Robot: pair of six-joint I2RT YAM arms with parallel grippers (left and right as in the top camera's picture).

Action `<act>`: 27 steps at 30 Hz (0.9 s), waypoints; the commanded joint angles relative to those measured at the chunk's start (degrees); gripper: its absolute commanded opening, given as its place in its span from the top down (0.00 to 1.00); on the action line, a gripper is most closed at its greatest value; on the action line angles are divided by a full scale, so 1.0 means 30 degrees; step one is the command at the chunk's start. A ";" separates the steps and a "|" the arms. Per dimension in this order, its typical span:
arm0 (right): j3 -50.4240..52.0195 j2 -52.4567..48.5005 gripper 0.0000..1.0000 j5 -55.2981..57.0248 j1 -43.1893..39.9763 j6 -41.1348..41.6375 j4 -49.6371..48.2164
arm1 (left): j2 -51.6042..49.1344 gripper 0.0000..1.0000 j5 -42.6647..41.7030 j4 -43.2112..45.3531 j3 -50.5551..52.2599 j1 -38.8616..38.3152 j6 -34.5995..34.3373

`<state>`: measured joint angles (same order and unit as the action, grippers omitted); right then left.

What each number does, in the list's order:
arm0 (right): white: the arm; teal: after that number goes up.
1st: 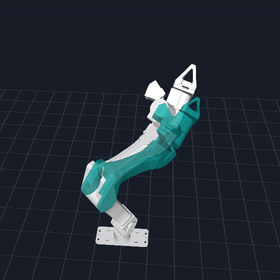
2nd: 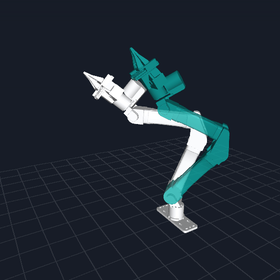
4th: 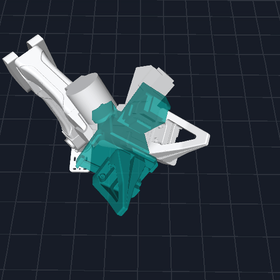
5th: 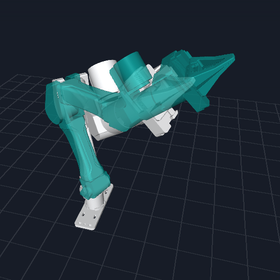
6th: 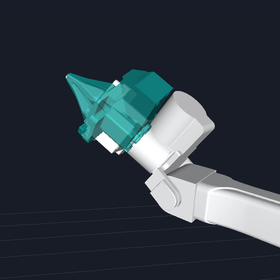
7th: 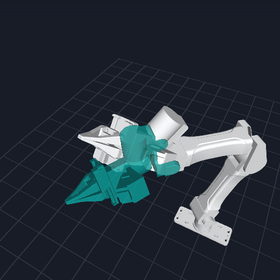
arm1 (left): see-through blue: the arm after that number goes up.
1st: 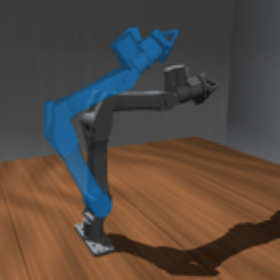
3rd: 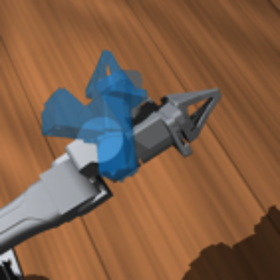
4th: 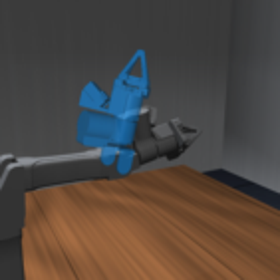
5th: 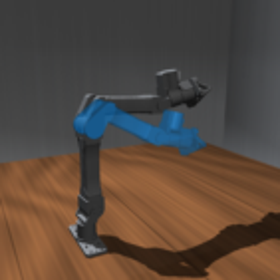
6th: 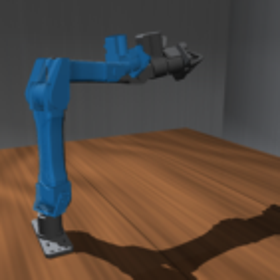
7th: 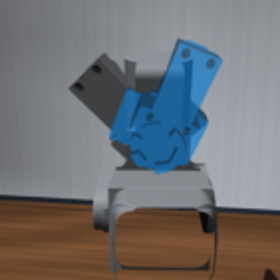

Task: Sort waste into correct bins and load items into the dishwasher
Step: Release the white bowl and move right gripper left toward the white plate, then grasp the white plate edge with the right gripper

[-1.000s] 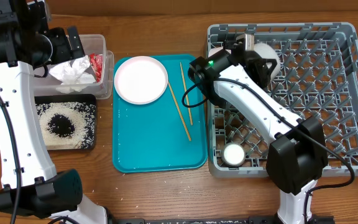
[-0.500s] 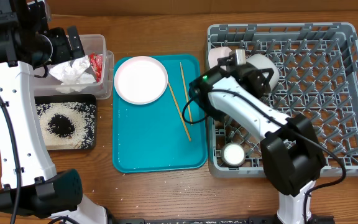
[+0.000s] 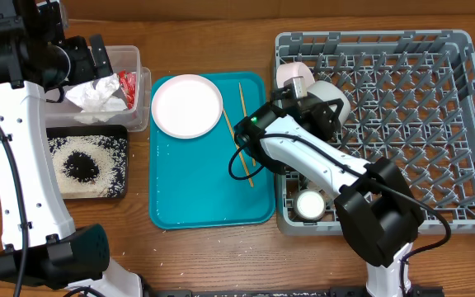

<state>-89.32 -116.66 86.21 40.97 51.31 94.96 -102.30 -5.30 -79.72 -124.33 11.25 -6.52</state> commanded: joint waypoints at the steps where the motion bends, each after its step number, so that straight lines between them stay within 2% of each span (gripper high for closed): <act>1: 0.0044 -0.0379 0.96 -0.0226 0.0284 0.0430 -0.0131 | -0.0153 0.00 0.0138 0.0015 -0.0306 -0.0146 -0.0262; 10: 0.0131 -0.0554 0.96 -0.1996 0.0685 0.0430 -0.0277 | -0.0153 0.00 0.0138 0.0015 -0.0306 -0.0131 -0.0262; 21: 0.1566 -0.0699 0.96 -0.2200 0.0714 0.0423 -0.0984 | -0.0153 0.00 0.0138 0.0007 -0.0306 -0.0131 -0.0262; 22: 0.1559 -0.0699 0.91 -0.2193 0.0750 0.0415 -0.0976 | -0.0153 0.00 0.0138 0.0007 -0.0306 -0.0131 -0.0262; 24: 0.1559 -0.0699 0.72 -0.2208 0.0918 0.0408 -0.0969 | -0.0153 0.00 0.0146 0.0015 -0.0306 -0.0124 -0.0262; 27: 0.1559 -0.0699 0.56 -0.2215 0.1282 0.0408 -0.0969 | -0.0160 0.00 0.0138 0.0007 -0.0306 -0.0131 -0.0262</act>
<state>-84.90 -118.15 79.64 43.48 52.34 92.14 -102.30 -5.28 -79.75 -124.33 11.25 -6.52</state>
